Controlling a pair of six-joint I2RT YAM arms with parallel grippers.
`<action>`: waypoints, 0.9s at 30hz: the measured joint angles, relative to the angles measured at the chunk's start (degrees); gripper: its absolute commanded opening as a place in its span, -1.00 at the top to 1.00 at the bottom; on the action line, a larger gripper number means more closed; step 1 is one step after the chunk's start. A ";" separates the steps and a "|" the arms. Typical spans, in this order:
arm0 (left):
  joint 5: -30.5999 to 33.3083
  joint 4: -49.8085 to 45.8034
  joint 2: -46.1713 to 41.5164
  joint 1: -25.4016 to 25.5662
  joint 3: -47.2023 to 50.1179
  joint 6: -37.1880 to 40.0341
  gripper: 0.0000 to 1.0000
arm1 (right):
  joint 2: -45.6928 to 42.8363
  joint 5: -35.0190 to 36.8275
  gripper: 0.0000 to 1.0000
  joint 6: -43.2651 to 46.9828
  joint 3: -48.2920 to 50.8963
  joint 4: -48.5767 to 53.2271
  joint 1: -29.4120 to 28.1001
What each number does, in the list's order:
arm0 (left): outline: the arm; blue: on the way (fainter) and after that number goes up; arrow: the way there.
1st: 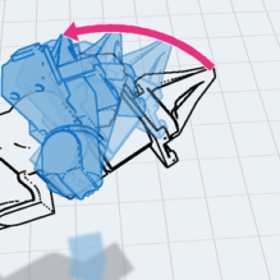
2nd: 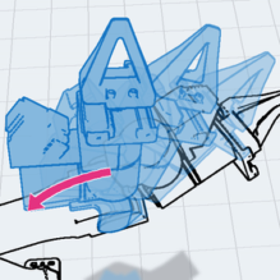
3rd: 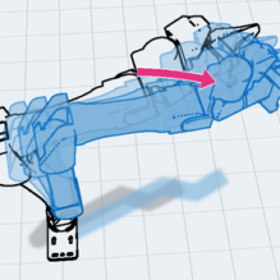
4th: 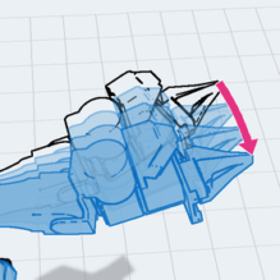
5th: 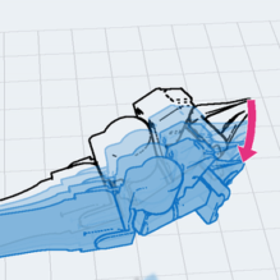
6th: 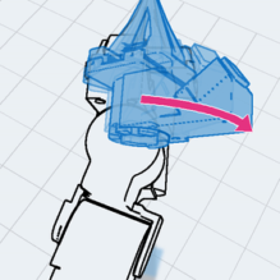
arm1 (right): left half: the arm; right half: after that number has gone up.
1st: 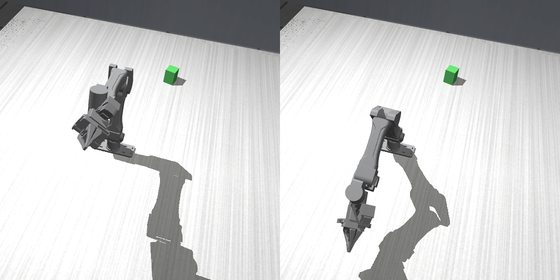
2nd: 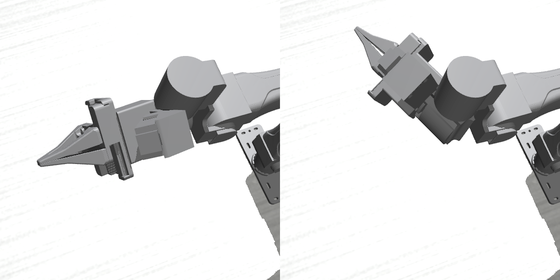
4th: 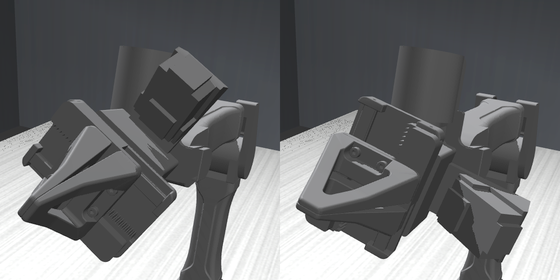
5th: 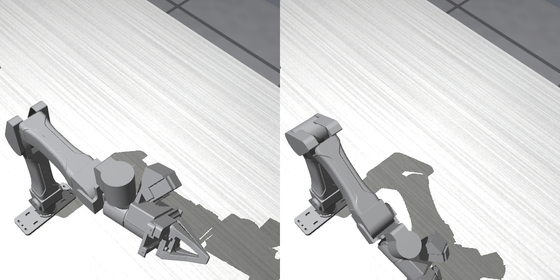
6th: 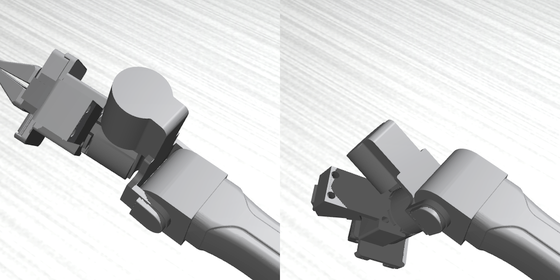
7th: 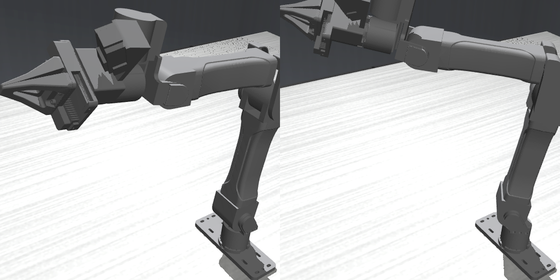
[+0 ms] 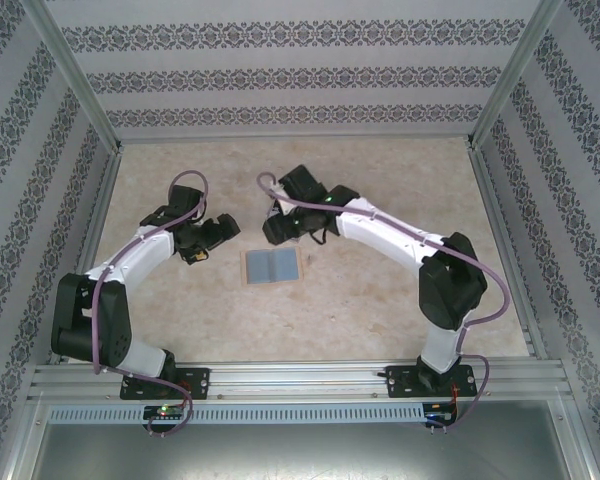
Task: Take the credit cards out of the card holder
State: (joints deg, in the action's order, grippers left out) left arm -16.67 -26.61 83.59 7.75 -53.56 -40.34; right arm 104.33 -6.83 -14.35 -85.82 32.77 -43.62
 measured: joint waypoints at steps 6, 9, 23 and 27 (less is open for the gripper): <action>-2.67 0.04 -0.68 -0.74 1.60 -0.59 -0.99 | 3.30 0.63 -0.31 -7.89 2.99 -1.16 -4.68; -3.93 0.07 -0.68 -0.76 1.70 -0.66 -1.00 | 6.32 1.09 -0.28 -9.42 2.99 -1.53 -4.81; -11.43 0.42 1.16 -0.74 1.97 -0.90 -0.32 | 13.73 6.45 -0.18 -9.31 1.55 0.42 -5.01; -13.33 0.50 1.88 -0.55 1.97 -1.05 -0.07 | 14.99 8.46 -0.14 -9.05 0.63 0.85 -5.07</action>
State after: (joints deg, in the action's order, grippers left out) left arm -30.00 -26.11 85.47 7.20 -51.59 -41.39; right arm 119.33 1.63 -23.40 -85.19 33.63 -48.69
